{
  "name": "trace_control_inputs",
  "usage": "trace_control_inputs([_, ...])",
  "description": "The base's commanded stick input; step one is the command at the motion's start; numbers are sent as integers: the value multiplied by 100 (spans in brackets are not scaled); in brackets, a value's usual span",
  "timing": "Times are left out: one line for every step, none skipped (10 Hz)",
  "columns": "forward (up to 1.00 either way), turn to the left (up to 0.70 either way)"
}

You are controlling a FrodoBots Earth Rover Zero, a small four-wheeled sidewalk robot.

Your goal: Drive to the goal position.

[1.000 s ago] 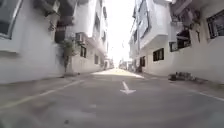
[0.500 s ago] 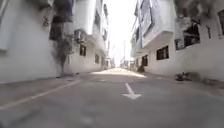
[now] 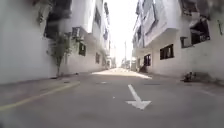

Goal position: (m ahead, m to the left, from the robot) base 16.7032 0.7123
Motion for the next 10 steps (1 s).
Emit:
trace_control_inputs([100,0])
trace_control_inputs([100,0])
trace_control_inputs([100,0])
trace_control_inputs([100,0])
trace_control_inputs([100,0])
trace_control_inputs([100,0])
trace_control_inputs([100,0])
trace_control_inputs([100,8])
trace_control_inputs([100,31])
trace_control_inputs([100,40])
